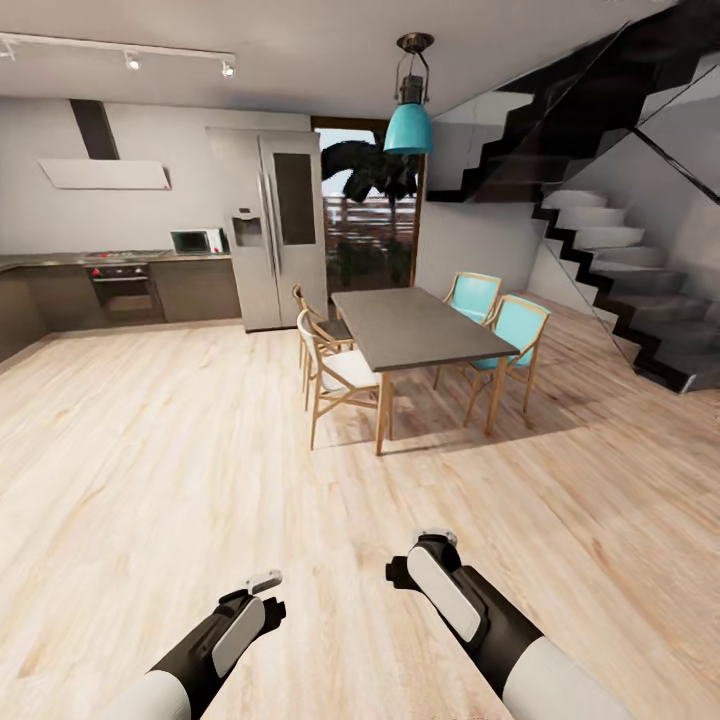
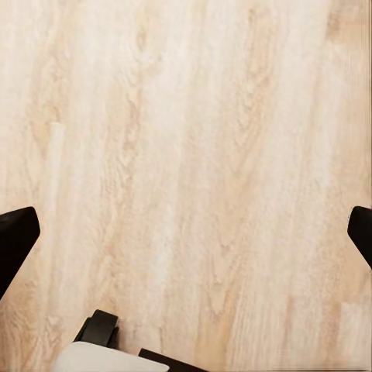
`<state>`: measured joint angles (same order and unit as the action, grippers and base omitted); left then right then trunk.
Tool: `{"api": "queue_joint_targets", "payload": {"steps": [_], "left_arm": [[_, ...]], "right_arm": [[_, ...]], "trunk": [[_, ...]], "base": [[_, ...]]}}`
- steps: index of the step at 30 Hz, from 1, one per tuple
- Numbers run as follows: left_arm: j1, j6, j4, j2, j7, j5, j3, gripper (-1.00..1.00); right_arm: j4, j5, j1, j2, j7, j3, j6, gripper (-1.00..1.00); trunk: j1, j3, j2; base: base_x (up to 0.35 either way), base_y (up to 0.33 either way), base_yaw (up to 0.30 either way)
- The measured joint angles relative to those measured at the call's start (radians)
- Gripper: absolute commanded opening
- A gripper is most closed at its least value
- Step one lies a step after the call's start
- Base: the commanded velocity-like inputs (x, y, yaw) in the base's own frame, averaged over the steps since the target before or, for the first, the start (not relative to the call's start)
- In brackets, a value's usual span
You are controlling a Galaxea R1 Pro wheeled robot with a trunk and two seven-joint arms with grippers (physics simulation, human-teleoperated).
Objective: Place each of the two pumpkins and all three candles from the living room inside a cabinet in the living room (use any cabinet), then make sure every cabinet is closed, and position the cauldron so it is next to a table in the living room.
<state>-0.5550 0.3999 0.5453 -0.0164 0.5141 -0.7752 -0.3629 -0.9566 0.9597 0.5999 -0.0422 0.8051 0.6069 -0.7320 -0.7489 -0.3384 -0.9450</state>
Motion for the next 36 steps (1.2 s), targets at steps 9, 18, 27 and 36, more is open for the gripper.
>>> {"api": "queue_joint_targets", "payload": {"steps": [9, 18, 27, 36], "left_arm": [[0.0, 0.0, 0.0, -0.001, 0.0, 0.0, -0.001, 1.0], [-0.001, 0.0, 0.0, -0.002, 0.0, 0.0, -0.001, 1.0], [0.0, 0.0, 0.0, -0.002, 0.0, 0.0, -0.001, 1.0], [0.0, 0.0, 0.0, -0.002, 0.0, 0.0, -0.001, 1.0]], "right_arm": [[0.0, 0.001, 0.0, 0.0, 0.0, 0.0, 0.0, 1.0], [0.0, 0.001, 0.0, 0.0, -0.001, 0.0, 0.0, 1.0], [0.001, 0.001, 0.0, 0.001, -0.002, -0.001, 0.0, 1.0], [0.002, 0.001, 0.0, 0.001, -0.002, 0.0, -0.001, 1.0]], "trunk": [[0.0, -0.004, 0.0], [0.0, -0.009, 0.0], [0.0, -0.015, 0.0], [0.0, -0.022, 0.0]], "base": [[0.0, 0.0, -0.278], [0.0, 0.0, -0.277], [0.0, 0.0, -0.269], [0.0, 0.0, -0.263]]}}
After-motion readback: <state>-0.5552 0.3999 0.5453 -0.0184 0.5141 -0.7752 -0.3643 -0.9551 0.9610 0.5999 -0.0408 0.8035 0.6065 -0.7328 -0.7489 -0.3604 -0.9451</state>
